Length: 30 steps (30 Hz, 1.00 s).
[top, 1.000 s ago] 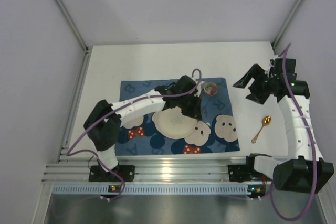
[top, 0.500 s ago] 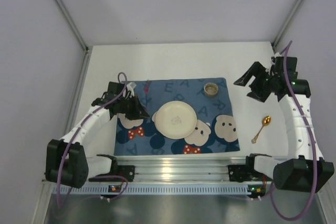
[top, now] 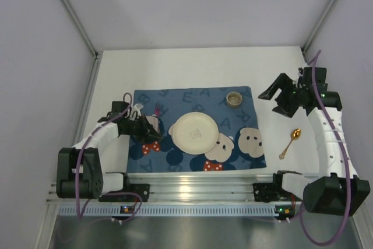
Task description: Set the dinner table for one person
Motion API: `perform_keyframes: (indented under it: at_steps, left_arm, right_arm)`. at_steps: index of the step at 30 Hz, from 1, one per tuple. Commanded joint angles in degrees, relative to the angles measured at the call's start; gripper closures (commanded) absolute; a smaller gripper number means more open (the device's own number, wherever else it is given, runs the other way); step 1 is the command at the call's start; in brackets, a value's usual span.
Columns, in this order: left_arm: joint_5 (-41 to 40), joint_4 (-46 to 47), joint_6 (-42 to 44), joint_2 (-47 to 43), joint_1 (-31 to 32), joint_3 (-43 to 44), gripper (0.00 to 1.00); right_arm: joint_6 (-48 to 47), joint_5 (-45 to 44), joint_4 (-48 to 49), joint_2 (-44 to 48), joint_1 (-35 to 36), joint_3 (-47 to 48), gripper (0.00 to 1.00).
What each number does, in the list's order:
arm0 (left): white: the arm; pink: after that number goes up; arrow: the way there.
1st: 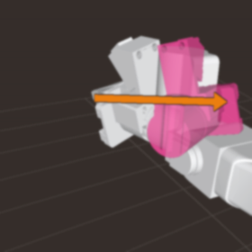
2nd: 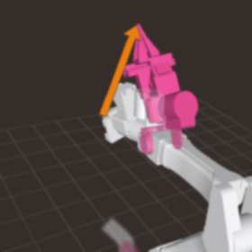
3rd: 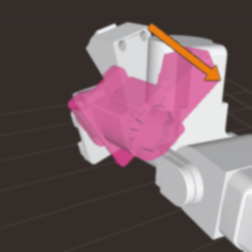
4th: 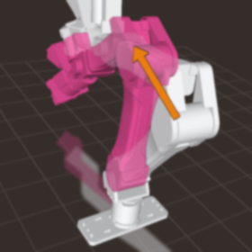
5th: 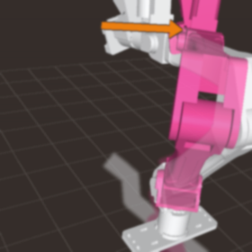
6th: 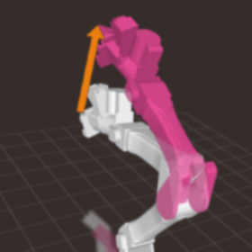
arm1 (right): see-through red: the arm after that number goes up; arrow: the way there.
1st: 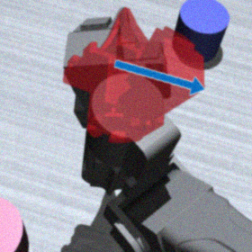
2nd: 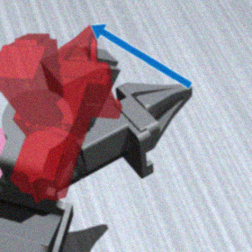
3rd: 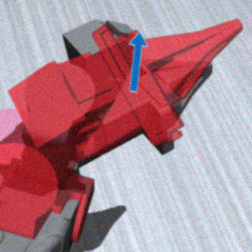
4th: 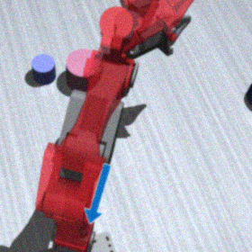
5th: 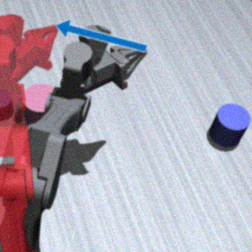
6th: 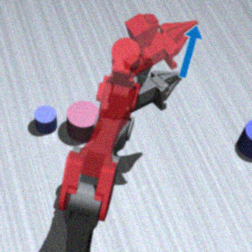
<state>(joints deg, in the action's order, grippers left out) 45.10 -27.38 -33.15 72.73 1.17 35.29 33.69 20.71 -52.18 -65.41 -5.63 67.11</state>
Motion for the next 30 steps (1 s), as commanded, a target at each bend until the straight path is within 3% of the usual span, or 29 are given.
perform_keyframes:
  at_steps: [1,4,9,11,12,15,16,19,30]
  left_arm:
    - [4.6,3.5,-0.3,3.2,-0.7,-0.2,0.99]
    - [9.3,2.2,-0.2,8.7,-2.2,1.0,1.0]
    - [6.5,-5.1,6.1,12.5,-2.7,4.0,0.98]
    - [4.7,-7.7,6.5,13.0,-2.7,4.3,0.91]
    - [3.6,-9.4,6.5,13.5,-2.7,4.6,0.82]
    - [1.2,-12.1,7.2,13.7,-2.8,5.8,0.75]
    - [0.6,-13.0,7.5,13.8,-2.8,6.3,0.68]
    - [-2.1,-16.4,8.7,14.3,-2.8,8.0,0.63]
    - [-11.1,-25.6,9.9,13.1,-2.8,15.5,0.6]
  right_arm:
    - [0.0,0.3,1.4,2.1,0.7,-0.5,0.18]
    - [-0.2,0.3,1.5,2.4,0.7,-0.8,0.18]
    - [-0.6,0.0,1.5,2.5,0.7,-1.0,0.18]
    - [-0.6,-0.2,1.5,2.7,0.7,-1.1,0.18]
    - [-0.5,-0.2,1.5,2.7,0.7,-1.2,0.18]
    - [-0.5,-0.3,1.5,2.6,0.7,-1.2,0.18]
    - [-0.6,-0.3,1.5,2.6,0.7,-1.2,0.18]
    - [-0.6,-0.6,1.5,2.4,0.7,-1.1,0.18]
    - [-2.6,-4.8,0.5,2.8,0.5,-2.0,0.17]
